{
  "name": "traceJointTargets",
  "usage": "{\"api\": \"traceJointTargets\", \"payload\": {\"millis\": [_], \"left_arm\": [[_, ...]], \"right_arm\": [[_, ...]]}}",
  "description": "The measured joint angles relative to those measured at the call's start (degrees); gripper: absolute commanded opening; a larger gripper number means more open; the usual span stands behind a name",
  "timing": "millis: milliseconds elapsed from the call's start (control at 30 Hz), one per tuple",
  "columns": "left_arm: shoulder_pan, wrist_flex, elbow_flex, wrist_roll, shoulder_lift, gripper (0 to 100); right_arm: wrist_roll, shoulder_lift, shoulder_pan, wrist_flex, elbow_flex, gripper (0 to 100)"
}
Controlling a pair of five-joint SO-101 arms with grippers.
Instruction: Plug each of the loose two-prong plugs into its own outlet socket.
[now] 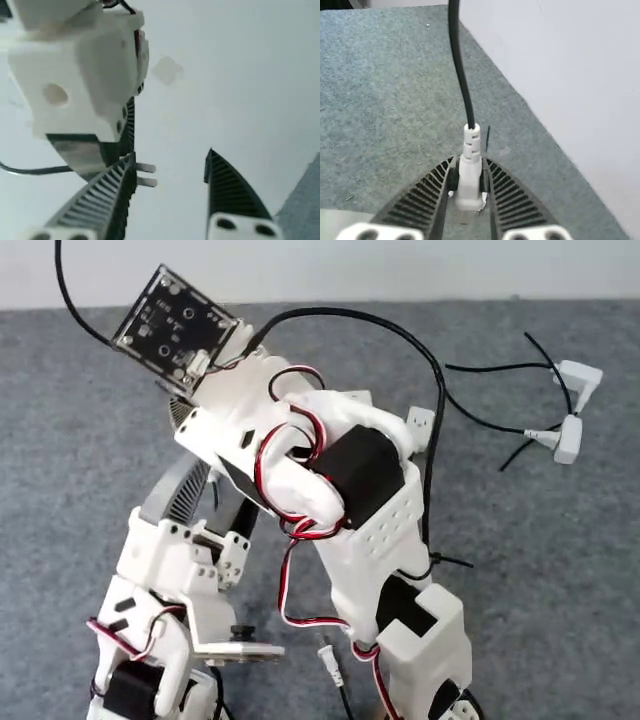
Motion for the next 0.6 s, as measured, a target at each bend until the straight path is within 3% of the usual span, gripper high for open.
{"api": "traceJointTargets", "payload": {"millis": [200, 433, 600], "left_arm": [[1.6, -6.6, 5.0, -10.3, 0.0, 22], [2.7, -25.3, 15.4, -20.8, 0.0, 22], [2.7, -26.8, 15.5, -22.2, 0.0, 22]], "right_arm": [[3.5, -0.2, -0.6, 0.0, 0.0, 0.8], [5.5, -0.2, -0.6, 0.0, 0.0, 0.8], [5.5, -0.2, -0.5, 0.0, 0.0, 0.8]]}}
